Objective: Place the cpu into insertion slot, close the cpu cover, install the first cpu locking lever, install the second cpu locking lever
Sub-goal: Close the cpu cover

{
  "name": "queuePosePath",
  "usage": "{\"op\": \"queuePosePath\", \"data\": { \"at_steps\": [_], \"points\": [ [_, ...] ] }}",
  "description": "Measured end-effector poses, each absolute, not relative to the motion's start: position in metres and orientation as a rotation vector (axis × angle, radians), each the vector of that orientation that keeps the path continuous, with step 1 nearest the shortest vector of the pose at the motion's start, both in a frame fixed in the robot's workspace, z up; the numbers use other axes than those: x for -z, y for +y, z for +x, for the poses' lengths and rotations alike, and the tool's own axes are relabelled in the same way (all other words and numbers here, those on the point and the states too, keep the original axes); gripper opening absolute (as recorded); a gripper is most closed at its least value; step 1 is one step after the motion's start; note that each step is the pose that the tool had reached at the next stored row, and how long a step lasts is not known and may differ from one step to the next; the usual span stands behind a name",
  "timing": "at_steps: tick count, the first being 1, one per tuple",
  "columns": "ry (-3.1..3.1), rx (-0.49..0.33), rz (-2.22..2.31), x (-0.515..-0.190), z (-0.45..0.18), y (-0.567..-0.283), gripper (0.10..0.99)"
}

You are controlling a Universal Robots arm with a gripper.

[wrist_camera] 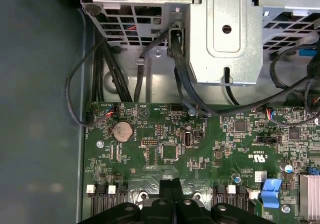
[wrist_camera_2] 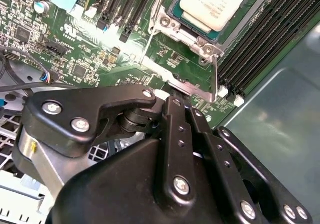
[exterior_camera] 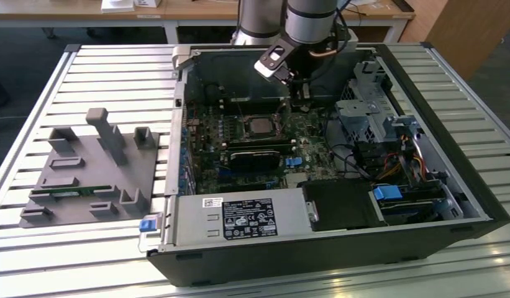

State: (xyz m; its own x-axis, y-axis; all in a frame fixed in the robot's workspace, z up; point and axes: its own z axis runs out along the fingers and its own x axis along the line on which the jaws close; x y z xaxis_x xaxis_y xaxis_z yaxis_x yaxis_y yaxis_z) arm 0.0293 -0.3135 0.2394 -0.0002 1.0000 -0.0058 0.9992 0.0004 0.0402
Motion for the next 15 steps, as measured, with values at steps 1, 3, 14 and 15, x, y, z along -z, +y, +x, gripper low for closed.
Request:
{"op": "queuePosePath", "data": {
  "at_steps": [1,3,14,15],
  "points": [
    [2.199,-0.038,2.198,-0.2394,0.0287,-0.3135,0.106],
    [2.199,-0.038,2.198,-0.2393,0.0274,-0.3135,0.106],
    [2.199,-0.038,2.198,-0.2387,0.0209,-0.3135,0.106],
    [2.199,-0.038,2.198,-0.2387,0.0202,-0.3135,0.106]
  ]
}}
